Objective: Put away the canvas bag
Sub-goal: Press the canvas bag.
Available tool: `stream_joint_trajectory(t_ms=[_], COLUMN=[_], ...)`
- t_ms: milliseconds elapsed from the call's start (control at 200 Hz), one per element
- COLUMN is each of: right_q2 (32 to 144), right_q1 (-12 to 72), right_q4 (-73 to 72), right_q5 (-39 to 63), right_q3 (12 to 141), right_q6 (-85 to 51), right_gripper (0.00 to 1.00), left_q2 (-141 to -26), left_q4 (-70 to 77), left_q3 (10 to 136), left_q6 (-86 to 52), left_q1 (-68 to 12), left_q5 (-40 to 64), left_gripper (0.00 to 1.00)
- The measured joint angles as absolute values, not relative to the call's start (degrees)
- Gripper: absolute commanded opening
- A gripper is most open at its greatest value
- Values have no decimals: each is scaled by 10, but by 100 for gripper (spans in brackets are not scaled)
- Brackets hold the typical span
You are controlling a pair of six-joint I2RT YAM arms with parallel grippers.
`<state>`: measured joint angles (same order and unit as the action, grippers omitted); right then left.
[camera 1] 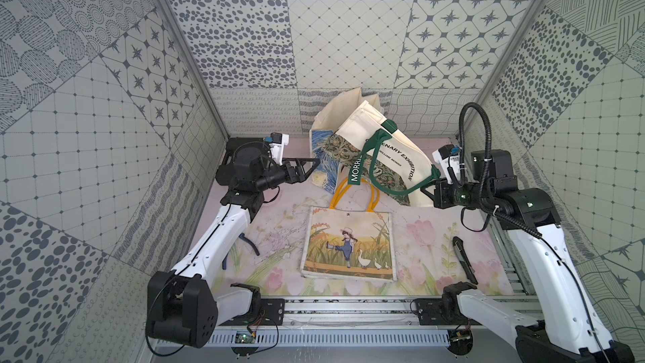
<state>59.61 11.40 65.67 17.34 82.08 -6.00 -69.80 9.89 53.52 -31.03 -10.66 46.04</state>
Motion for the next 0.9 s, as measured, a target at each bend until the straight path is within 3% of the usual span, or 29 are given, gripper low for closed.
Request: stream_joint_trajectory(t_ms=[95, 170, 625, 745, 830, 901], right_q2=[597, 595, 537, 587, 635, 675], right_q1=[106, 103, 97, 96, 96, 95], right_q4=[639, 618, 479, 537, 587, 630], right_q5=[149, 147, 121, 73, 52, 49], right_q3=[821, 820, 807, 863, 914, 953], right_q6=[-102, -124, -205, -260, -293, -314], right_gripper=[0, 0, 0, 0, 0, 0], left_q2=[-688, -682, -689, -692, -697, -704], left_q4=[73, 60, 4, -9, -26, -42], left_q3=[535, 535, 543, 549, 564, 582], left_q6=[-294, -283, -259, -251, -241, -225], left_q1=[-110, -116, -145, -155, -169, -187], left_q5=[456, 455, 417, 411, 406, 400], left_gripper=[94, 100, 99, 86, 70, 70])
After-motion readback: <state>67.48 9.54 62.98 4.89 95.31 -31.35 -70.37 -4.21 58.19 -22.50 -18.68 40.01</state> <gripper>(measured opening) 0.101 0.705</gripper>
